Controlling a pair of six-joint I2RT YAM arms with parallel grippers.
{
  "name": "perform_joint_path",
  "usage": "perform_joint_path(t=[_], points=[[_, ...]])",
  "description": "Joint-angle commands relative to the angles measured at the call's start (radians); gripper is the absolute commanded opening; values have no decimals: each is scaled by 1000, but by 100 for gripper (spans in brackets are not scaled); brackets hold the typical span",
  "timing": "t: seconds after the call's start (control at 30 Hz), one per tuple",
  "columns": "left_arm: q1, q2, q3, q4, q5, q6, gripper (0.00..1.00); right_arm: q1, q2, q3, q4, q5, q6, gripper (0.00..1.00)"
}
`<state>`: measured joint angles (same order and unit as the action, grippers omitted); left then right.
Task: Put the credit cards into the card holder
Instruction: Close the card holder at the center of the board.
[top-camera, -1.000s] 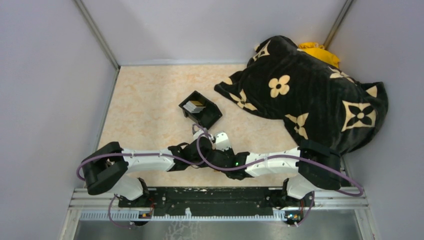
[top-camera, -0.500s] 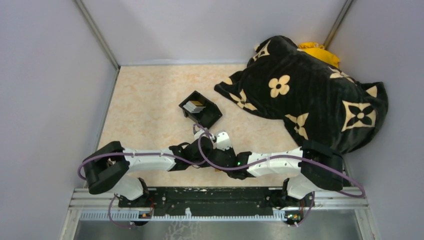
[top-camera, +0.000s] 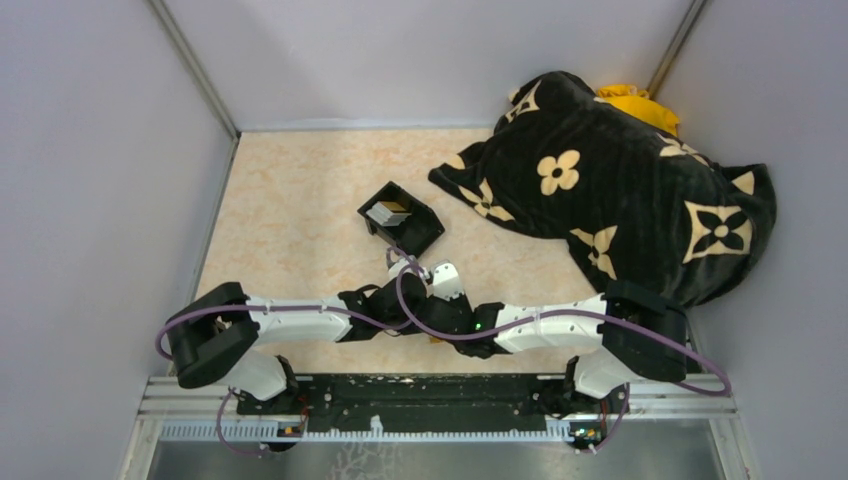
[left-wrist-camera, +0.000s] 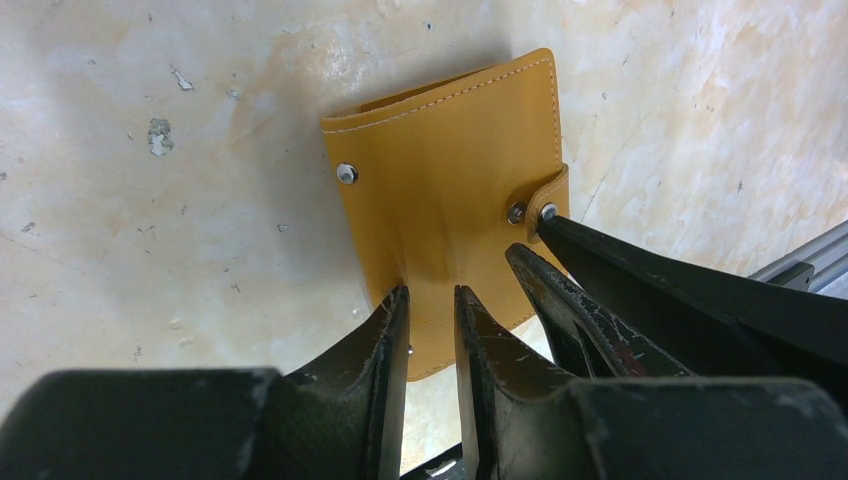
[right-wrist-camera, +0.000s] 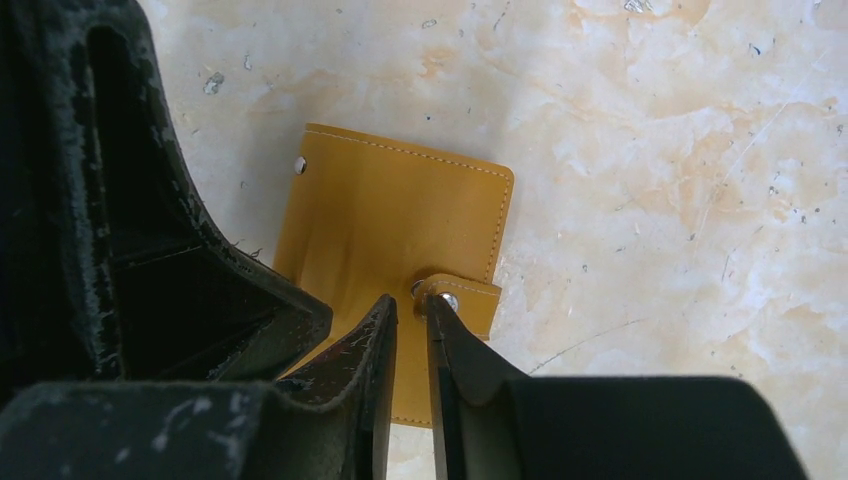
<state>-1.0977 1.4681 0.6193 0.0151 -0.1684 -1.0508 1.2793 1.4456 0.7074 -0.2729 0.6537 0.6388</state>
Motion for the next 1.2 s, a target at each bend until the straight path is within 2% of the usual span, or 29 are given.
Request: perform_joint_path(t=[0.0, 0.23, 0.77, 1.17], points=[[-8, 13, 10, -30, -10, 23, 30, -3, -26, 39, 15, 19, -48, 20], [-7, 5, 6, -32, -15, 24, 30, -1, -24, 50, -4, 34, -61, 24], [-7, 5, 5, -26, -16, 27, 30, -1, 36, 72, -51, 53, -53, 22], [-6, 0, 0, -22, -16, 25, 30, -1, 56, 86, -91, 75, -20, 13]])
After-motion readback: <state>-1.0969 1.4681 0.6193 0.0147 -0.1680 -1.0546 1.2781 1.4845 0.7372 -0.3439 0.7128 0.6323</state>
